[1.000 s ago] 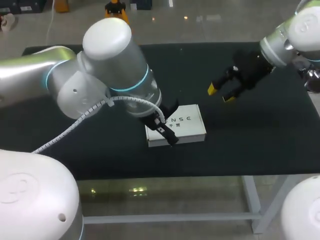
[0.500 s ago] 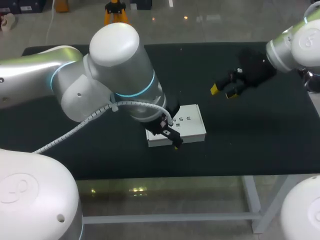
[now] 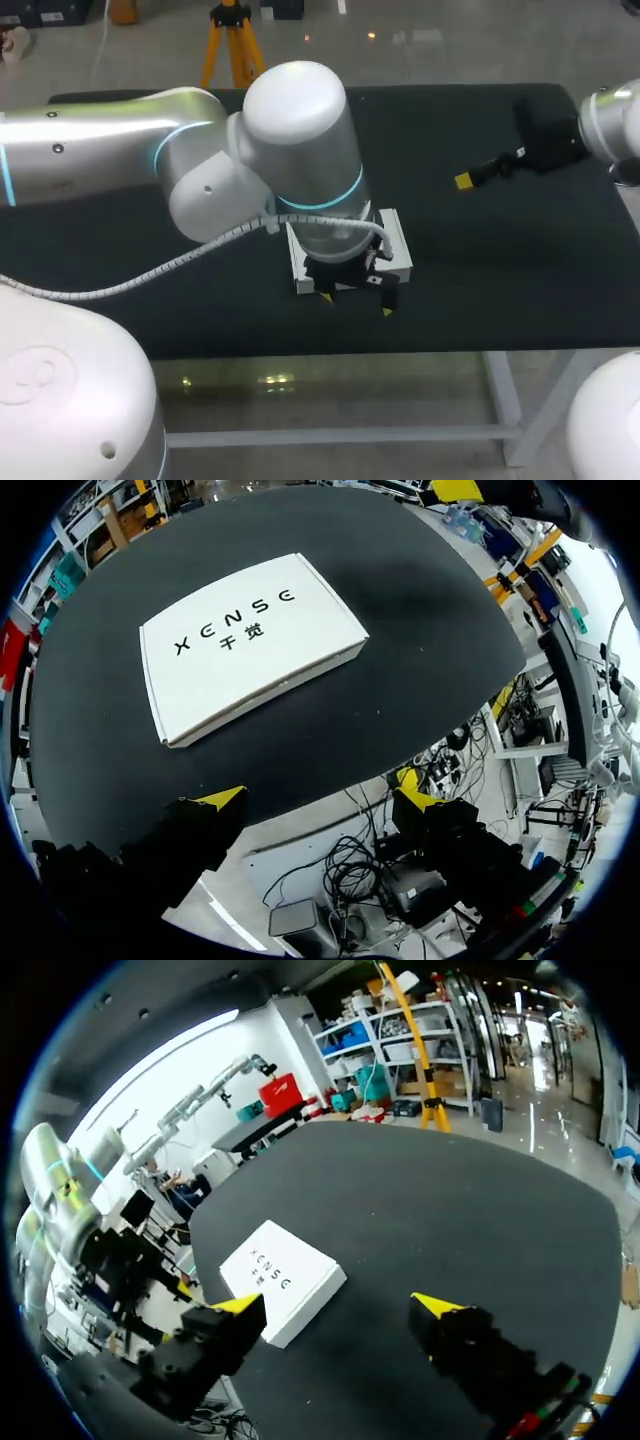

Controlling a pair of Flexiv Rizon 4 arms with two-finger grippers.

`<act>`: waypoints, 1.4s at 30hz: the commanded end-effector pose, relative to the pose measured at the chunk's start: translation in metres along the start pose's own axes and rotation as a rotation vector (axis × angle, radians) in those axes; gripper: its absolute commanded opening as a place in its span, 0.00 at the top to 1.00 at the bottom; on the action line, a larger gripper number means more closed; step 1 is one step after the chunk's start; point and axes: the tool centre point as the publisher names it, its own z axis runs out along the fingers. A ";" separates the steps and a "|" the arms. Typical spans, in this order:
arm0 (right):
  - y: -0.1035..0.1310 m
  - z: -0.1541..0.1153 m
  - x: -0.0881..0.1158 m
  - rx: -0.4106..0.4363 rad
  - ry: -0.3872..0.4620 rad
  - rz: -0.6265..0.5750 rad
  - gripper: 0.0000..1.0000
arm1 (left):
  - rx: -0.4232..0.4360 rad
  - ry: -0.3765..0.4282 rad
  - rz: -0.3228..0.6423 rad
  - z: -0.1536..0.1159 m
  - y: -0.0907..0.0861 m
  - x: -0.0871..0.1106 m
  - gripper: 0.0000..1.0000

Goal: Assemble the packaging by folding the flat box into shape, placing the metal phone stand inside, and closing the box properly

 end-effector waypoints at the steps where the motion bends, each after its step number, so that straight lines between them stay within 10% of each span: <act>1: -0.004 0.004 -0.002 0.004 -0.031 -0.069 0.00 | -0.021 -0.116 -0.044 0.022 -0.007 0.013 0.00; 18: -0.005 0.003 -0.007 0.000 -0.043 -0.088 0.00 | -0.002 -0.153 -0.277 0.058 -0.005 -0.003 0.00; 42: 0.010 -0.006 -0.037 -0.166 -0.052 -0.363 0.00 | -0.050 -0.119 -0.366 0.067 -0.044 -0.039 0.00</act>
